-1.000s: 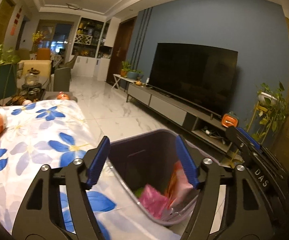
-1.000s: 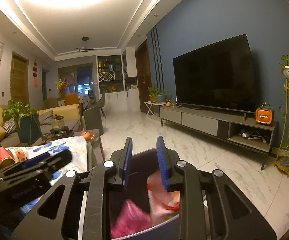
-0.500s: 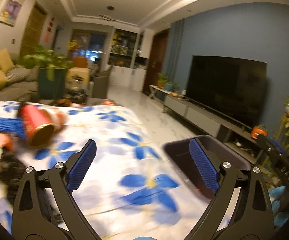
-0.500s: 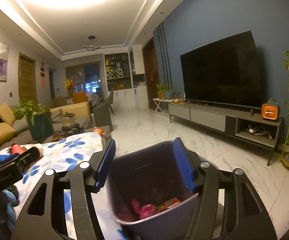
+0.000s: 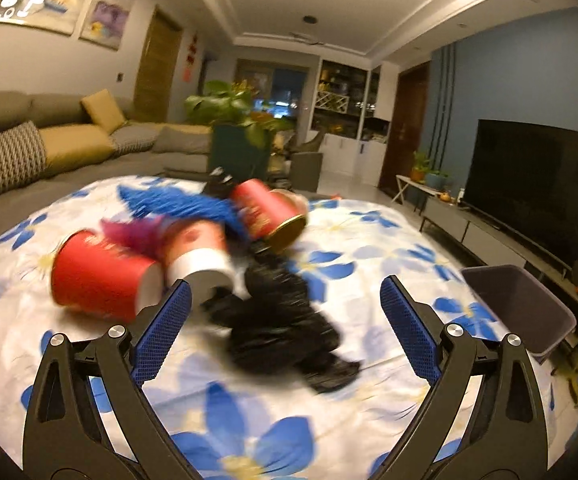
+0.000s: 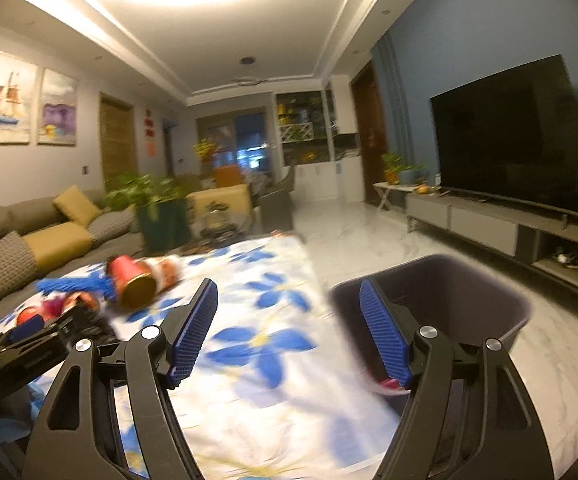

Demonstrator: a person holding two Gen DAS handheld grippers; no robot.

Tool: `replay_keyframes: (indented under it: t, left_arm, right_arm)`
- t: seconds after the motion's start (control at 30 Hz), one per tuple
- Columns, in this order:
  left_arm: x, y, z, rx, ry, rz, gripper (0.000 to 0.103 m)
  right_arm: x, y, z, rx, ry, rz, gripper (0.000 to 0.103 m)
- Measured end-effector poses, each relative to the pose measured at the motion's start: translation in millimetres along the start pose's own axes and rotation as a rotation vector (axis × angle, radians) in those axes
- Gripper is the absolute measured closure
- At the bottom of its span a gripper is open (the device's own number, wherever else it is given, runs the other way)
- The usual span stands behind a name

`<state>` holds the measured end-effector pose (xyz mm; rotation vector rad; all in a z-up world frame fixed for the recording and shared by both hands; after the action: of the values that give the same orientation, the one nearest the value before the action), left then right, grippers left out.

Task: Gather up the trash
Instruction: 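Return to the table and grasp the black plastic bag with the left tool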

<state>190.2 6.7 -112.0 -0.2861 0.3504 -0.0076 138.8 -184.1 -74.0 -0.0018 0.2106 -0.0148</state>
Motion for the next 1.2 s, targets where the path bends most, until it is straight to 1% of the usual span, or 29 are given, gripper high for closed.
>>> replay_keyframes:
  t: [0.13,0.3,0.4,0.47,0.53,0.57,0.6,0.63,0.7,0.73,0.8,0.83,0.9,1.0,1.1,1.2]
  left_arm:
    - [-4.2,12.7,-2.9,0.008,0.009,0.022,0.009]
    - [2.4,14.1,-5.7,0.002,0.038,0.020,0.009]
    - [13.3,11.8,-6.9,-0.001,0.078,0.012,0.009]
    - [22.2,9.3,-8.7,0.009,0.120,0.014,0.009]
    - [29.9,7.1,-11.8,0.019,0.156,0.009,0.012]
    - [32.4,5.9,-13.8,0.021,0.170,0.006,0.015]
    - [35.1,6.2,-15.9,0.021,0.187,0.004,0.022]
    - [38.9,7.1,-17.7,0.017,0.208,-0.002,0.027]
    - [45.6,11.0,-21.8,-0.007,0.254,-0.027,0.048]
    - [46.9,12.9,-24.3,-0.018,0.269,-0.035,0.053]
    - [46.8,14.1,-26.0,-0.030,0.280,-0.058,0.067]
    - [46.0,13.1,-26.6,-0.028,0.277,-0.063,0.070]
    - [41.4,11.2,-26.9,-0.020,0.265,-0.077,0.084]
    - [29.8,11.4,-24.3,-0.018,0.241,-0.085,0.092]
    - [15.4,14.5,-19.7,-0.025,0.217,-0.091,0.093]
    - [-6.3,26.6,-8.4,-0.043,0.177,-0.087,0.093]
  right_arm:
    - [3.5,26.7,-5.6,-0.025,0.009,0.039,0.031]
    - [7.5,40.6,-10.6,-0.020,0.018,0.052,0.031]
    - [13.3,43.5,-11.5,-0.008,0.031,0.051,0.031]
    - [14.2,44.1,-14.4,-0.001,0.038,0.058,0.031]
    - [16.2,46.0,-15.4,-0.001,0.043,0.061,0.031]
    - [17.0,47.5,-15.7,-0.004,0.044,0.064,0.031]
    - [17.3,48.4,-16.4,-0.006,0.045,0.065,0.031]
    - [17.7,49.3,-15.7,-0.008,0.046,0.066,0.031]
    - [18.1,51.6,-15.2,-0.011,0.050,0.069,0.031]
    - [17.6,52.0,-14.9,-0.012,0.051,0.071,0.031]
    - [17.3,54.1,-14.7,-0.018,0.050,0.072,0.031]
    - [16.9,55.1,-15.0,-0.023,0.051,0.071,0.031]
    - [17.1,57.3,-15.5,-0.025,0.054,0.070,0.031]
    - [16.3,60.9,-15.9,-0.026,0.060,0.075,0.031]
    - [16.0,66.7,-15.6,-0.034,0.059,0.083,0.031]
    - [15.8,76.4,-14.6,-0.043,0.057,0.104,0.031]
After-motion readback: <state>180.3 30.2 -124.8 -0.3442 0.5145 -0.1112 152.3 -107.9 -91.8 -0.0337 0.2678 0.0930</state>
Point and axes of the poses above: each gripper's, at about its wrist camera, not at the fingertips, and x roughly the way its jaws point, y to its left, z to its top, the point moved 5 cm from there along x, roughly the way its jaws point, and after that the axes turned 7 degrees about -x, right-handed, at the moved point
